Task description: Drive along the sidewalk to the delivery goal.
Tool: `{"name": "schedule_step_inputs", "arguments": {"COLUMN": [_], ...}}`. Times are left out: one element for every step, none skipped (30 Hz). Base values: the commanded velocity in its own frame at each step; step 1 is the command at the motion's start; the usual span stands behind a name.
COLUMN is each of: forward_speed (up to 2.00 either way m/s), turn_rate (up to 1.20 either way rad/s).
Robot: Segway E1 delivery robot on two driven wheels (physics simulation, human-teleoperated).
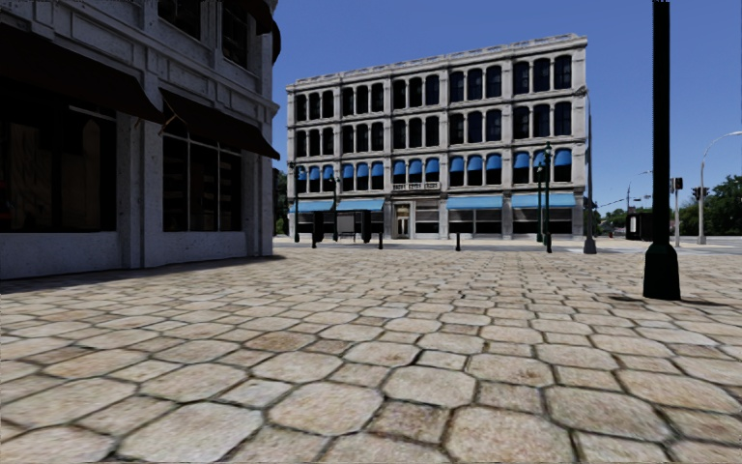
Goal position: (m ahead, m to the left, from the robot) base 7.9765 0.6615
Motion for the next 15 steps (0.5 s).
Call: {"name": "schedule_step_inputs", "arguments": {"forward_speed": [2.0,2.0,2.0,2.0,2.0,2.0,2.0,2.0,2.0,2.0,2.0,2.0,2.0,2.0,2.0], "turn_rate": [-0.18,-0.2,-0.2,-0.21,-0.21,-0.21,-0.21,-0.21,-0.21,-0.21,-0.21,-0.21,-0.21,-0.21,-0.21]}}
